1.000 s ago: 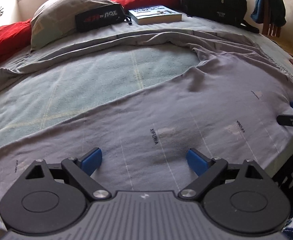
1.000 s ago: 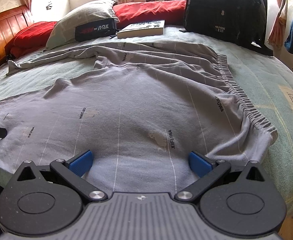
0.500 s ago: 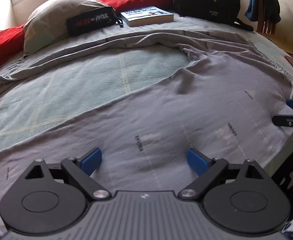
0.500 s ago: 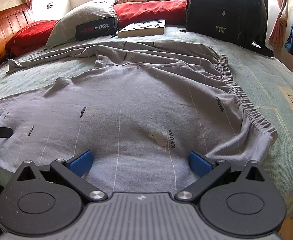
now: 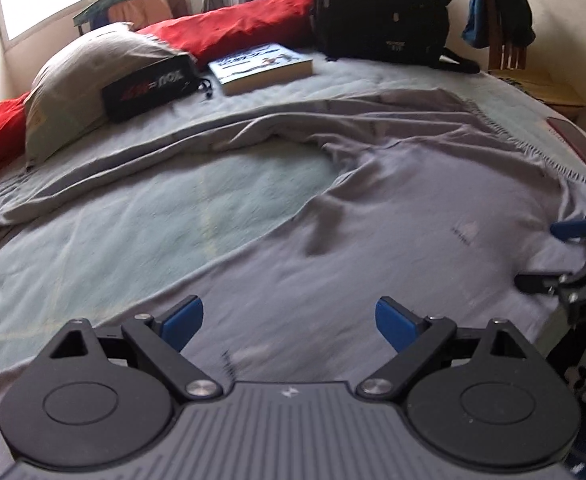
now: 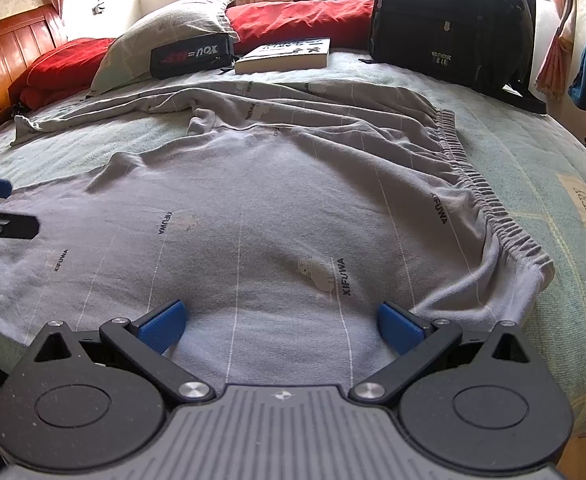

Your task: Fold clothes

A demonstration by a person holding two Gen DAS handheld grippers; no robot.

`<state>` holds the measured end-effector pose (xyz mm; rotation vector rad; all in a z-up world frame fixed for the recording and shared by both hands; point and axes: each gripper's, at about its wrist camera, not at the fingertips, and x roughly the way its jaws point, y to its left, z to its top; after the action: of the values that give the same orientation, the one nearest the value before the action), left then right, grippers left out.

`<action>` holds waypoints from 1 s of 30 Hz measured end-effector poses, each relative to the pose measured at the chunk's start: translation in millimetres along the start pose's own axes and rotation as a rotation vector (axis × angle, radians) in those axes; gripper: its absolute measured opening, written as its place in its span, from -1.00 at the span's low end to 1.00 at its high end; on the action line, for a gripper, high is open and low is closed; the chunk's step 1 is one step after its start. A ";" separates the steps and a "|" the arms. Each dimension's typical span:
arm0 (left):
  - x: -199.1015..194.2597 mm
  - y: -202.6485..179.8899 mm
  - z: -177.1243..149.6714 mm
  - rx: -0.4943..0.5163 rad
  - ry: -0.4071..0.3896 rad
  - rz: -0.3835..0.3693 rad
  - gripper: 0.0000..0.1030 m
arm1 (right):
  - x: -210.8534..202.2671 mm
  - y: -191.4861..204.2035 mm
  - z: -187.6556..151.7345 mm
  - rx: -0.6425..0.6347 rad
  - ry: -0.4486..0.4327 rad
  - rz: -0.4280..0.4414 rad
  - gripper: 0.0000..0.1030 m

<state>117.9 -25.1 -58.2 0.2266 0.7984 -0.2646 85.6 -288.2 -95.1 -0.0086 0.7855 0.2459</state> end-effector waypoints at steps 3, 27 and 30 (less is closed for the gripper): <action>7.4 -3.6 -0.5 -0.005 0.011 -0.002 0.81 | -0.3 -0.9 -0.4 0.008 -0.001 0.001 1.00; -1.2 9.6 -18.7 -0.063 0.017 -0.003 0.81 | 11.1 -68.1 51.4 0.169 -0.042 0.073 1.00; 3.0 8.3 -12.8 -0.060 0.010 -0.012 0.81 | 20.8 -80.5 71.3 0.213 -0.035 0.116 1.00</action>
<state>113.9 -14.0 -68.2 0.1666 0.8167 -0.2506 167.4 -354.9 -65.9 0.2418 0.7755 0.2706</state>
